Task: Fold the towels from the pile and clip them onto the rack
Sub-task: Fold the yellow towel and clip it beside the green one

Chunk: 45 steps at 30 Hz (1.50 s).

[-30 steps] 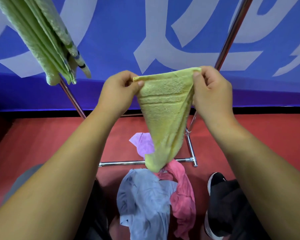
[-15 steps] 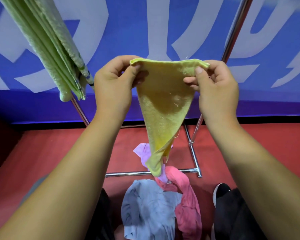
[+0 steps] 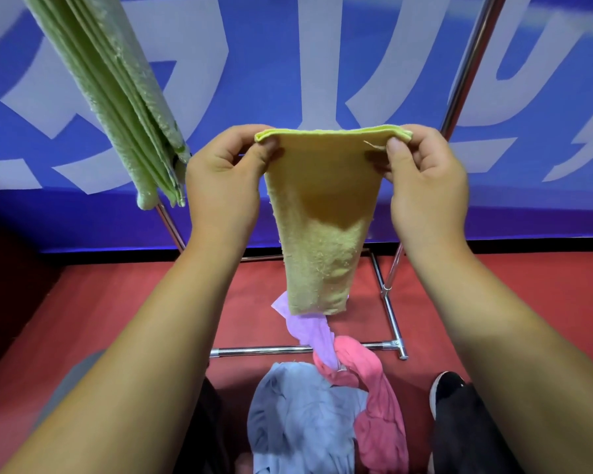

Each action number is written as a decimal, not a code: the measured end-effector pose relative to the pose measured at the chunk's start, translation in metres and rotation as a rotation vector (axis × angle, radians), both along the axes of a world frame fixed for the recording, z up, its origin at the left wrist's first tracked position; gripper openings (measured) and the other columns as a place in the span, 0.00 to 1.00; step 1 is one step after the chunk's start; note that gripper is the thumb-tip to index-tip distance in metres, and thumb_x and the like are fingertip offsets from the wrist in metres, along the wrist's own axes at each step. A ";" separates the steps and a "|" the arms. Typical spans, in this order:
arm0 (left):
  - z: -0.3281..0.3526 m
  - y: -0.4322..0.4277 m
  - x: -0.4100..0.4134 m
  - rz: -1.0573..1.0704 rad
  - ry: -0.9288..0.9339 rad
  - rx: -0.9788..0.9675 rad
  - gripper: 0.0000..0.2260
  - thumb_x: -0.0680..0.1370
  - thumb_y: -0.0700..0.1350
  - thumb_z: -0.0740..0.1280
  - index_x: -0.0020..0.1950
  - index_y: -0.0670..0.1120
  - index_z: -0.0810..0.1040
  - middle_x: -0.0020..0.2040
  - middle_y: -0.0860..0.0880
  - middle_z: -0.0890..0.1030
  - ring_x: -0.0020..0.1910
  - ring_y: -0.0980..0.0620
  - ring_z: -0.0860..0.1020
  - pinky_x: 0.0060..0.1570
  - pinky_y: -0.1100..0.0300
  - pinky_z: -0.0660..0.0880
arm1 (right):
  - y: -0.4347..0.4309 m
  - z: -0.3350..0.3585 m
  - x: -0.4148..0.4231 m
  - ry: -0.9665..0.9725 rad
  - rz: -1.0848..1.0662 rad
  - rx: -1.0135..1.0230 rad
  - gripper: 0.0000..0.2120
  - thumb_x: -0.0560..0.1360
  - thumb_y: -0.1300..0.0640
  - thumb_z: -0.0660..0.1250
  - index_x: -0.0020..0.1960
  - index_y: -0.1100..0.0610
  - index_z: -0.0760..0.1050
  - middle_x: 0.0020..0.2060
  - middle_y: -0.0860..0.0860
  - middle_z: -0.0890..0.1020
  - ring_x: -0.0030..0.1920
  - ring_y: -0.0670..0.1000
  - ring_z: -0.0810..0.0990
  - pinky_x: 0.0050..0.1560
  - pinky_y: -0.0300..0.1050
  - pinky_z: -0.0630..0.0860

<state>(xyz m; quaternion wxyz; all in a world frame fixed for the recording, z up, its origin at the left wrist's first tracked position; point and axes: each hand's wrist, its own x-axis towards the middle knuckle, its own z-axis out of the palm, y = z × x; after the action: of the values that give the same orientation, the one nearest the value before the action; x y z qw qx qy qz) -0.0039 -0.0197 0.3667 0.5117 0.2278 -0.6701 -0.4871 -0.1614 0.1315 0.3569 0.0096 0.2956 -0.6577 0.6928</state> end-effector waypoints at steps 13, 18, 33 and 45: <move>-0.014 -0.018 0.003 -0.046 -0.115 0.087 0.01 0.79 0.41 0.75 0.48 0.46 0.86 0.43 0.50 0.86 0.44 0.53 0.82 0.54 0.54 0.81 | 0.006 -0.003 -0.008 0.095 0.006 0.145 0.08 0.83 0.55 0.68 0.52 0.47 0.85 0.40 0.36 0.85 0.45 0.37 0.81 0.50 0.37 0.76; -0.019 -0.019 0.000 -0.085 -0.165 0.183 0.03 0.79 0.38 0.75 0.47 0.45 0.86 0.41 0.48 0.85 0.42 0.53 0.82 0.46 0.59 0.82 | 0.007 -0.007 -0.012 0.056 0.032 0.169 0.08 0.83 0.56 0.69 0.48 0.48 0.84 0.35 0.35 0.83 0.39 0.36 0.78 0.45 0.36 0.75; -0.015 0.012 -0.012 -0.106 -0.141 0.409 0.04 0.80 0.42 0.75 0.49 0.42 0.88 0.36 0.45 0.82 0.38 0.49 0.80 0.43 0.53 0.85 | 0.006 -0.013 -0.006 -0.183 0.088 0.104 0.07 0.77 0.50 0.73 0.48 0.51 0.88 0.45 0.63 0.87 0.41 0.53 0.82 0.49 0.72 0.82; -0.023 0.050 -0.023 -0.127 -0.120 0.291 0.05 0.80 0.42 0.74 0.50 0.46 0.90 0.43 0.43 0.89 0.47 0.42 0.89 0.51 0.45 0.86 | -0.003 -0.013 0.039 -0.126 0.139 0.153 0.08 0.80 0.52 0.73 0.58 0.49 0.88 0.43 0.42 0.90 0.48 0.43 0.89 0.55 0.54 0.85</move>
<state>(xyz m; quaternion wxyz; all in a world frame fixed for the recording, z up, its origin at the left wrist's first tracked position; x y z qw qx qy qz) -0.0272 0.0307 0.3439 0.4006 0.2855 -0.6349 -0.5958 -0.1220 0.1285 0.3437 -0.1025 0.2960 -0.6860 0.6568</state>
